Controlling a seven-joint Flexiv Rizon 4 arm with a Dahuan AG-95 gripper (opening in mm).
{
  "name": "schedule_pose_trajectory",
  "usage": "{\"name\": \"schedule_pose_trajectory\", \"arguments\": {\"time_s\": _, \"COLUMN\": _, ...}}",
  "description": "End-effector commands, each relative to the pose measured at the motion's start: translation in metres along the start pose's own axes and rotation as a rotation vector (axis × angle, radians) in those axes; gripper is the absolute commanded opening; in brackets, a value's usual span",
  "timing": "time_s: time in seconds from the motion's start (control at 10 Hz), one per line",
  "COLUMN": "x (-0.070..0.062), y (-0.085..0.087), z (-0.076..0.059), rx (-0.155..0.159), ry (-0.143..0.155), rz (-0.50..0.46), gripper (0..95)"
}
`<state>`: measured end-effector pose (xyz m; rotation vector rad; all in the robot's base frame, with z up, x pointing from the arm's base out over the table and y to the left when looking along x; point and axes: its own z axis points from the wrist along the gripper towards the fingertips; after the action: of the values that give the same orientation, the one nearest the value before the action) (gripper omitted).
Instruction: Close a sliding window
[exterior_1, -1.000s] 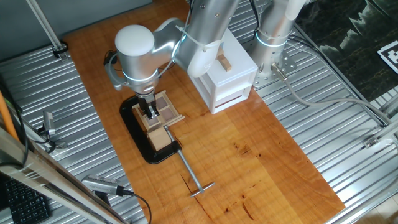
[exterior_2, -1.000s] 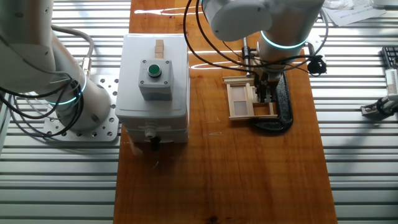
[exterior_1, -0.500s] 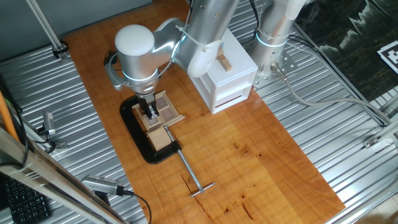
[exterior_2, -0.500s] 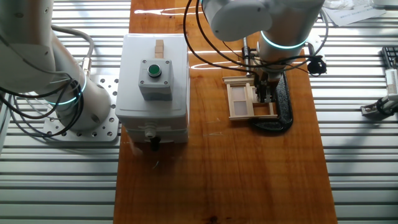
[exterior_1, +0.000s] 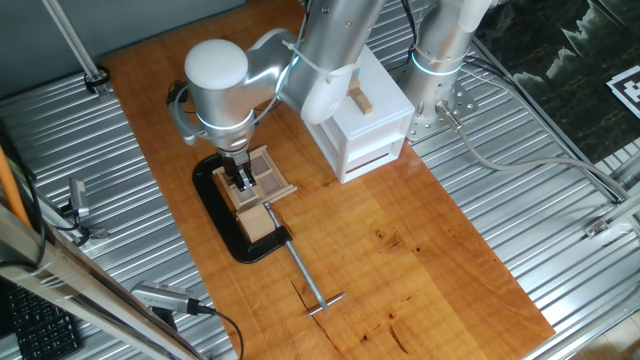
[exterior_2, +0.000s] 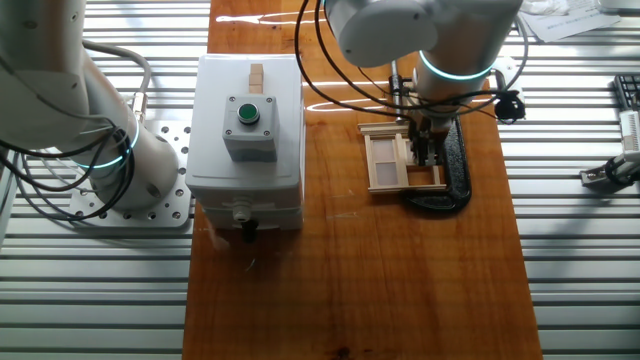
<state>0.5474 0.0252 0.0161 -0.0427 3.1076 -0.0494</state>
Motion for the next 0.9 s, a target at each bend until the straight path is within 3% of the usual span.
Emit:
{"name": "schedule_pose_trajectory", "arguments": {"time_s": 0.1, "x": 0.0003, "y": -0.0006, "z": 0.0006, "rx": -0.002, "ry": 0.0, "rz": 0.001, "gripper": 0.0}}
{"name": "schedule_pose_trajectory", "arguments": {"time_s": 0.9, "x": 0.0015, "y": -0.0093, "z": 0.0025, "rx": -0.015, "ry": -0.007, "rz": -0.004, "gripper": 0.0}}
